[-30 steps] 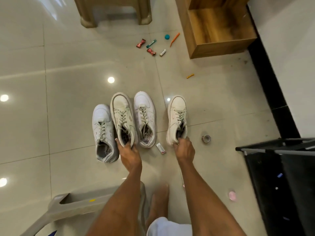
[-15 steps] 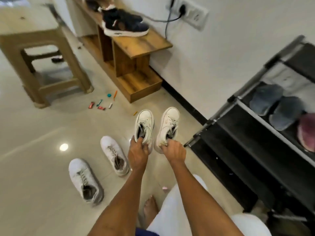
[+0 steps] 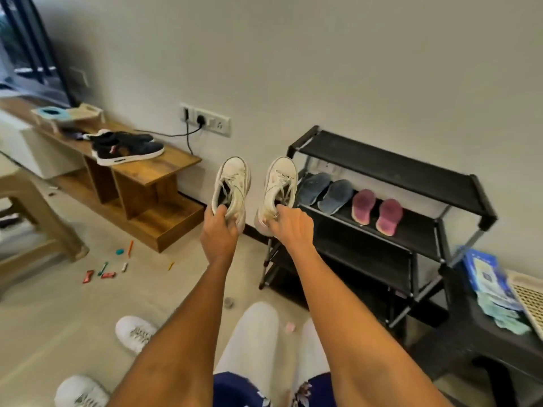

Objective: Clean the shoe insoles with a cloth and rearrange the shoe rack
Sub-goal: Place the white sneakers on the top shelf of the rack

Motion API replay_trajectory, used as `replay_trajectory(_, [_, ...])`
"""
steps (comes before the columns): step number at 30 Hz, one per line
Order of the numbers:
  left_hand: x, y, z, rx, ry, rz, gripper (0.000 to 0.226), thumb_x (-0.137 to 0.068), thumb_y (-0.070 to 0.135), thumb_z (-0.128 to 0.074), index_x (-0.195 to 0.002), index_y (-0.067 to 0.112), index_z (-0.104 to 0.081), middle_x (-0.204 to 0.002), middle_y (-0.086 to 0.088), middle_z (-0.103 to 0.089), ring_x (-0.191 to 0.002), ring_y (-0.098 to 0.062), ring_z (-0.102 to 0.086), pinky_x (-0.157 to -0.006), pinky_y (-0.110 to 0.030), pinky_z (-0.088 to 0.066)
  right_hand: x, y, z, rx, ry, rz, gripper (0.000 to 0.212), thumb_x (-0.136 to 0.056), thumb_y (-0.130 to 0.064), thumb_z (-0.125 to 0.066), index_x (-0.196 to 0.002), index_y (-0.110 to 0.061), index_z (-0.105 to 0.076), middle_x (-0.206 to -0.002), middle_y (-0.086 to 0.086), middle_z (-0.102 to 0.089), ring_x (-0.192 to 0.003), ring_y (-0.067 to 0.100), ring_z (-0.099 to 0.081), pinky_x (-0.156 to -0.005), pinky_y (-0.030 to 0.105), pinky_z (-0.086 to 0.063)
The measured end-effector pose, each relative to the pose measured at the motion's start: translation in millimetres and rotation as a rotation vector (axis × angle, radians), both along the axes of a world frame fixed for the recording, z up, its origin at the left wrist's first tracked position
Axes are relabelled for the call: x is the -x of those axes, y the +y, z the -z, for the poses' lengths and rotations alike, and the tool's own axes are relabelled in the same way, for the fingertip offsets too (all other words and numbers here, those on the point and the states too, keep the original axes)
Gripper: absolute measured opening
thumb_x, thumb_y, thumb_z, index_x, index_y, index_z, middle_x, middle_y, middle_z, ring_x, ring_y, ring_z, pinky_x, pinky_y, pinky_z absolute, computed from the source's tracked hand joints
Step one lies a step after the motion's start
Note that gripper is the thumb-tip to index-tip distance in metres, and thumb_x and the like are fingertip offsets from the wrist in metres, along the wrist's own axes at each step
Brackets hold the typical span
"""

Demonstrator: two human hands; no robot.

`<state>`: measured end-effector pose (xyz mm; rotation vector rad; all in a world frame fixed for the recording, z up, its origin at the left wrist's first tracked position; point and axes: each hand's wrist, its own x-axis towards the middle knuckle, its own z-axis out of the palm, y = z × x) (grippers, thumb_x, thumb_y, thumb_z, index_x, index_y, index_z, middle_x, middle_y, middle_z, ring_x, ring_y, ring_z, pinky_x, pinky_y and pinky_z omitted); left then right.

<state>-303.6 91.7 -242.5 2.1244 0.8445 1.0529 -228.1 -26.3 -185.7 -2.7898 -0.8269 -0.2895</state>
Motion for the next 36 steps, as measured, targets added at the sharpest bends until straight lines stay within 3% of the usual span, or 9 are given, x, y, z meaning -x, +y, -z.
replay_trajectory(7, [-42.3,-43.3,-79.6,-0.072,-0.048,0.182,0.018,-0.09,0.021,-0.058,-0.102,0.007,-0.058,-0.115,-0.009,-0.054,-0.079,-0.011,-0.046,-0.064,-0.024,-0.038,-35.0,-41.0,-79.7,-0.049,-0.052,0.075,0.036,-0.091,-0.042,-0.05,-0.108,-0.011,-0.06,-0.109,0.013,-0.065,-0.103,0.032,-0.06,-0.073,0.035,-0.043])
replay_trajectory(10, [-82.3,-53.7,-105.8,-0.062,-0.015,0.252,0.022,-0.09,0.023,-0.056,-0.109,0.011,-0.057,-0.117,-0.008,-0.054,-0.088,-0.022,-0.057,-0.073,-0.031,-0.048,-68.5,-55.3,-105.2,-0.035,-0.067,0.106,0.037,-0.088,-0.041,-0.053,-0.107,-0.011,-0.061,-0.11,0.013,-0.065,-0.103,0.033,-0.059,-0.073,0.034,-0.043])
replay_trajectory(13, [-130.3,-56.5,-121.3,-0.069,0.043,0.295,0.026,-0.091,0.023,-0.055,-0.115,0.013,-0.056,-0.118,-0.009,-0.054,-0.098,-0.028,-0.058,-0.079,-0.034,-0.046,-109.3,-67.6,-120.8,-0.029,-0.05,0.144,0.036,-0.086,-0.041,-0.056,-0.105,-0.011,-0.062,-0.109,0.012,-0.065,-0.102,0.032,-0.06,-0.071,0.033,-0.041])
replay_trajectory(20, [-257.7,-43.2,-145.7,-0.156,0.136,0.361,0.025,-0.092,0.025,-0.053,-0.113,0.011,-0.055,-0.114,-0.013,-0.056,-0.098,-0.031,-0.057,-0.071,-0.031,-0.038,-225.9,-82.8,-135.2,0.027,0.03,0.181,0.033,-0.082,-0.041,-0.061,-0.096,-0.011,-0.06,-0.101,0.012,-0.065,-0.094,0.032,-0.06,-0.064,0.031,-0.039])
replay_trajectory(24, [-314.1,-31.6,-152.8,-0.186,0.183,0.385,0.031,-0.093,0.025,-0.052,-0.122,0.014,-0.054,-0.116,-0.013,-0.056,-0.103,-0.03,-0.056,-0.078,-0.034,-0.044,-273.4,-83.2,-137.0,0.038,0.037,0.192,0.032,-0.081,-0.04,-0.063,-0.09,-0.01,-0.059,-0.099,0.012,-0.065,-0.092,0.031,-0.059,-0.064,0.03,-0.039])
replay_trajectory(29, [-347.4,-23.6,-145.2,-0.222,0.228,0.414,0.038,-0.093,0.027,-0.054,-0.13,0.017,-0.051,-0.117,-0.012,-0.055,-0.106,-0.029,-0.056,-0.082,-0.036,-0.045,-298.3,-73.2,-134.4,0.085,0.021,0.15,0.03,-0.082,-0.041,-0.063,-0.08,-0.012,-0.056,-0.098,0.011,-0.065,-0.095,0.029,-0.059,-0.065,0.029,-0.036])
replay_trajectory(32, [-357.8,-17.3,-145.8,-0.231,0.224,0.439,0.035,-0.091,0.024,-0.057,-0.125,0.017,-0.055,-0.115,-0.011,-0.056,-0.104,-0.028,-0.056,-0.08,-0.036,-0.045,-302.4,-62.6,-135.1,0.053,0.0,0.133,0.037,-0.08,-0.041,-0.065,-0.064,-0.017,-0.041,-0.098,0.011,-0.064,-0.094,0.029,-0.058,-0.064,0.03,-0.033])
replay_trajectory(36, [-355.7,-10.7,-146.9,-0.228,0.211,0.452,0.028,-0.088,0.025,-0.061,-0.113,0.013,-0.059,-0.11,-0.012,-0.06,-0.1,-0.029,-0.058,-0.073,-0.032,-0.041,-299.3,-54.7,-138.3,0.09,-0.005,0.129,0.036,-0.079,-0.043,-0.067,-0.071,-0.012,-0.049,-0.094,0.011,-0.063,-0.095,0.028,-0.058,-0.065,0.029,-0.034])
